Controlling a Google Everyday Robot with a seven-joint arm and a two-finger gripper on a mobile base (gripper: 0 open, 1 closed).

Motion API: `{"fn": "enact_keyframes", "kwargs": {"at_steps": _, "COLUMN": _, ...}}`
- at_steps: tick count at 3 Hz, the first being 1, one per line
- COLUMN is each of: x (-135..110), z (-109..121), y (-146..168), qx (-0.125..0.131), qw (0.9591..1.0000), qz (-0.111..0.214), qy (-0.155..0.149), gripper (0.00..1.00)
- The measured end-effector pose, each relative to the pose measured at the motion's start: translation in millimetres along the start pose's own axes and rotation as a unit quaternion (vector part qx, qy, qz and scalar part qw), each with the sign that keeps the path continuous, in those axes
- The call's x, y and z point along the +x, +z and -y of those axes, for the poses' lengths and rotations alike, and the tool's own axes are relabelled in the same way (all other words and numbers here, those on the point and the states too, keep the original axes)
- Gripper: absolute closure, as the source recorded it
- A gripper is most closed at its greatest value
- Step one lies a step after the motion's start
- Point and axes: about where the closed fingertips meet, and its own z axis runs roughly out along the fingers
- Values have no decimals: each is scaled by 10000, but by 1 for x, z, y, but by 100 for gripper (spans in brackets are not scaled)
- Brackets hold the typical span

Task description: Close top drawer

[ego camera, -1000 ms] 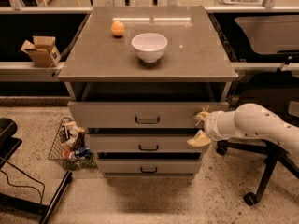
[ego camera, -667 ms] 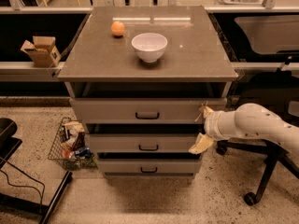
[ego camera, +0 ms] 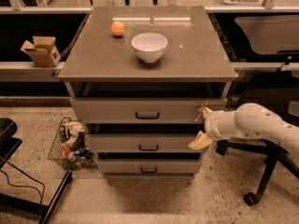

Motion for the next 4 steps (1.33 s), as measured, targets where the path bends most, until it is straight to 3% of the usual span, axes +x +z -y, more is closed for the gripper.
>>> {"fn": "enact_keyframes", "kwargs": {"at_steps": 1, "x": 0, "z": -2, "y": 0, "qx": -26, "qw": 10000, "qz": -2, "qy": 2, "gripper": 41}}
{"fn": "enact_keyframes", "kwargs": {"at_steps": 2, "x": -1, "z": -8, "y": -15, "qx": -242, "qw": 9995, "qz": -123, "qy": -153, "gripper": 64}}
{"fn": "enact_keyframes", "kwargs": {"at_steps": 3, "x": -11, "z": -14, "y": -80, "qx": -779, "qw": 9925, "qz": -503, "qy": -800, "gripper": 95}}
{"fn": "enact_keyframes", "kwargs": {"at_steps": 4, "x": -17, "z": -7, "y": -138, "qx": -1078, "qw": 9837, "qz": -831, "qy": -1176, "gripper": 100}}
